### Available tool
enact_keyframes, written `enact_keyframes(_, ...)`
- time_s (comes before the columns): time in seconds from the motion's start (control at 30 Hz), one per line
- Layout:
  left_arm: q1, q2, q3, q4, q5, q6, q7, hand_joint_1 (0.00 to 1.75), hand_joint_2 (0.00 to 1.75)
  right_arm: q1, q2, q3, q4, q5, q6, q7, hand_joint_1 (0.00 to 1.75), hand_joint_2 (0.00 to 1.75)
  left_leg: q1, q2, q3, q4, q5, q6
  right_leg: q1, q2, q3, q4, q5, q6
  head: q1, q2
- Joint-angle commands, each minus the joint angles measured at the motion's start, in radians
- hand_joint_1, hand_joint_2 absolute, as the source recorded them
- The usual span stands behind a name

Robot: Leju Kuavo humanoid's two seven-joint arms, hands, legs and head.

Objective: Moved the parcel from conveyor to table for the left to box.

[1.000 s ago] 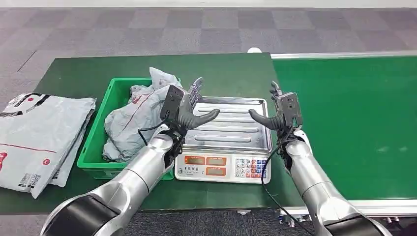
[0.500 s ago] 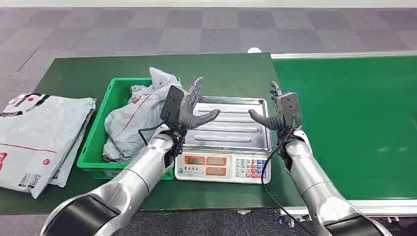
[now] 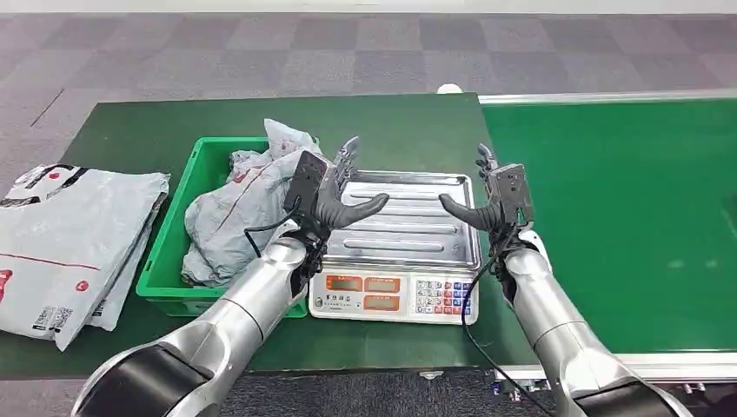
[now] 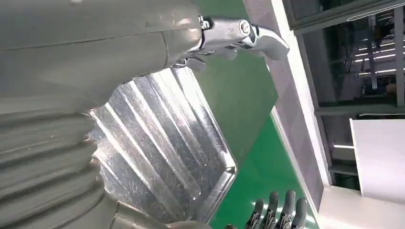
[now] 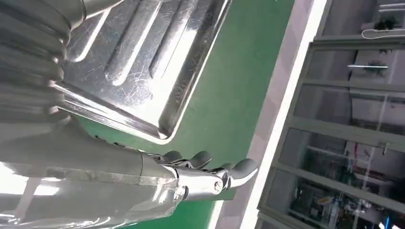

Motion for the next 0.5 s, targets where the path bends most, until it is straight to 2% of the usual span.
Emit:
enact_keyframes(0.03, -0.026, 0.011, -0.034, 0.037, -0.004, -0.002, 0.005, 0.00, 1.75, -0.027, -0.021, 0.038, 0.046, -0.003, 0.009, 0.007, 0.00, 1.75, 0.001, 0.001, 0.003, -0.001, 0.000, 0.000, 0.001, 0.000, 0.003, -0.002, 0.000, -0.001, 0.000, 0.000)
enact_keyframes(0.3, -0.030, 0.006, -0.032, 0.043, -0.006, -0.012, 0.003, 0.00, 1.75, -0.010, -0.018, 0.010, 0.022, -0.019, 0.033, 0.010, 0.00, 1.75, 0.000, 0.000, 0.001, 0.000, 0.000, 0.000, 0.000, 0.000, 0.001, -0.001, 0.000, 0.000, 0.000, 0.000)
enact_keyframes(0.4, -0.034, 0.002, -0.033, 0.046, -0.009, -0.014, 0.003, 0.00, 1.75, -0.001, -0.018, -0.002, 0.009, -0.008, 0.024, 0.008, 0.00, 1.75, 0.001, 0.001, 0.006, -0.003, 0.000, 0.000, 0.002, 0.000, 0.007, -0.005, 0.000, -0.001, 0.000, 0.000)
enact_keyframes(0.5, -0.037, -0.001, -0.032, 0.049, -0.010, -0.016, 0.004, 0.00, 1.75, 0.008, -0.018, -0.013, -0.002, 0.003, 0.024, 0.008, 0.00, 1.75, 0.001, 0.000, 0.002, -0.001, 0.000, 0.000, 0.001, 0.000, 0.002, -0.001, 0.000, -0.001, 0.000, 0.000)
